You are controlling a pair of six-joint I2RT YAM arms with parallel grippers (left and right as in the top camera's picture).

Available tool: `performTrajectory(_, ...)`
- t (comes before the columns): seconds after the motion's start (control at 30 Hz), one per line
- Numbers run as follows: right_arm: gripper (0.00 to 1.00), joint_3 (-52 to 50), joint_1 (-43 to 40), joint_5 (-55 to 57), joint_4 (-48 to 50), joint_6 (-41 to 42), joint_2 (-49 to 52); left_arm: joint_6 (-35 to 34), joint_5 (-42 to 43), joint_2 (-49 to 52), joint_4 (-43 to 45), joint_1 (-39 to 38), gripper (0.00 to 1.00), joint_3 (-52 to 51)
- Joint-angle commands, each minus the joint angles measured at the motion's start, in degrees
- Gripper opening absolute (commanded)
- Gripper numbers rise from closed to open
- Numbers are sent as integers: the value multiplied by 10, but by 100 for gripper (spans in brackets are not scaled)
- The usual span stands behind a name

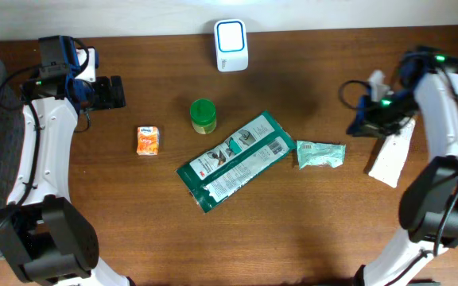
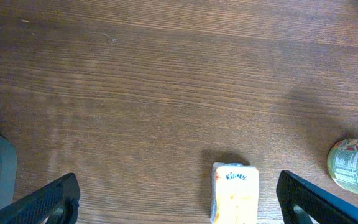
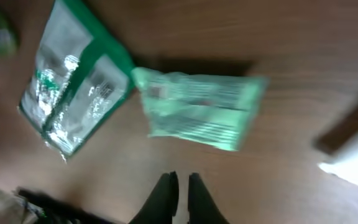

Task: Scan the item barcode
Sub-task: 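Move the right gripper to the light green pack and grasp it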

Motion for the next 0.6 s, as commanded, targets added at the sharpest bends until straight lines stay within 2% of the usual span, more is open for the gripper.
performTrajectory(0.0, 4, -20, 48, 45, 17, 71, -12, 3, -2, 4, 1, 0, 99, 11)
performTrajectory(0.07, 4, -46, 78, 75, 44, 110, -12, 3, -2, 4, 1, 0, 99, 11)
performTrajectory(0.27, 4, -144, 129, 150, 137, 158, -12, 3, -2, 4, 1, 0, 99, 11)
performTrajectory(0.57, 4, -234, 132, 187, 219, 160, -11, 3, -2, 4, 1, 0, 99, 11)
